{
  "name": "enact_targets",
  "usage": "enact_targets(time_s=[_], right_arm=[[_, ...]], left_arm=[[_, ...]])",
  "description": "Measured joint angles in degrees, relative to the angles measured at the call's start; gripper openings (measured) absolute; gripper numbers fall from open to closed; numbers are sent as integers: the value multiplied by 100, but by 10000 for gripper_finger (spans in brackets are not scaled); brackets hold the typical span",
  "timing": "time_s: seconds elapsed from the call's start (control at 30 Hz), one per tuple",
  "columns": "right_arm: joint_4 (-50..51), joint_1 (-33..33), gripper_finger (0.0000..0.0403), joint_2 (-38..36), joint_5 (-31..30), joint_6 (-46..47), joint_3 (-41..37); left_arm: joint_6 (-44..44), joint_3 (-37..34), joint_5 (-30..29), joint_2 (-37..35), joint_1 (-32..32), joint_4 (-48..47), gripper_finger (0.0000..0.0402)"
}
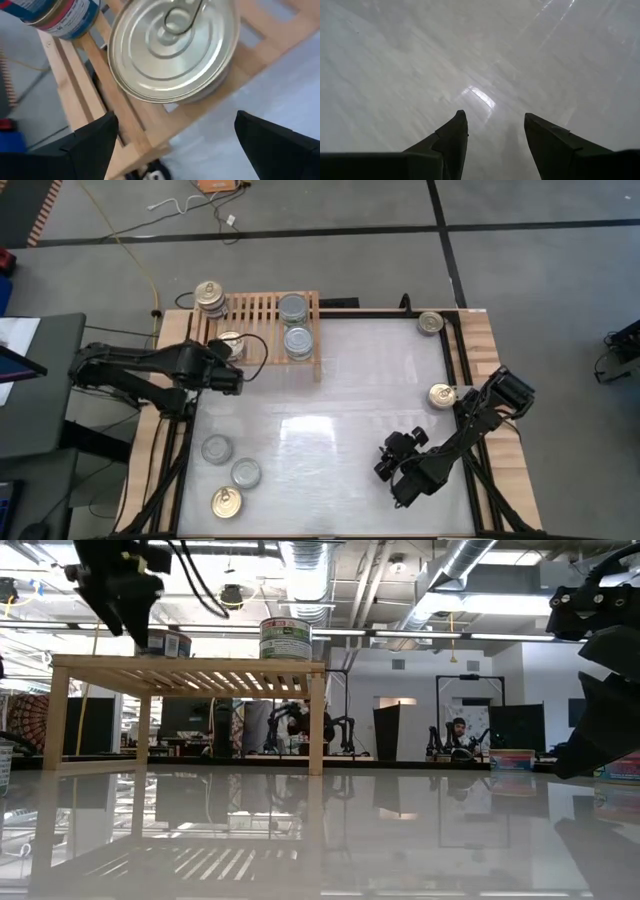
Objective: Stack canned seafood by type on shelf
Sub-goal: Put the green tuna can on the shelf
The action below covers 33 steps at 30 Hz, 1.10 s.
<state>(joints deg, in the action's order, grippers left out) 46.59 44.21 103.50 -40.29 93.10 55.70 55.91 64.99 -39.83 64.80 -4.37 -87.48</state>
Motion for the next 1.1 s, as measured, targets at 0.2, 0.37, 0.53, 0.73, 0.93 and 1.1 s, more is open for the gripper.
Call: enact_targets(time_s=[0.2,0.37,0.53,0.73,0.93,1.1], right_arm=[[-4,0,221,0,0,-8,0],[-42,0,221,0,-2,-20,0],[-78,7,221,0,-2,-50,0],[35,-7,221,0,-9,-157,0],[860,-276,211,-50,96,264,0],[592,-735,208,-85,547,-408,0]], left_arm=[[376,107,154,-512,-613,849,384],[-99,-81,209,-511,-1771,2706,384],[-190,-168,-111,265,-2856,3872,384],[439,-173,-397,1504,-3501,4168,384],[849,-173,-462,2588,-3686,4774,384],[714,-173,-471,3298,-3666,5313,384]])
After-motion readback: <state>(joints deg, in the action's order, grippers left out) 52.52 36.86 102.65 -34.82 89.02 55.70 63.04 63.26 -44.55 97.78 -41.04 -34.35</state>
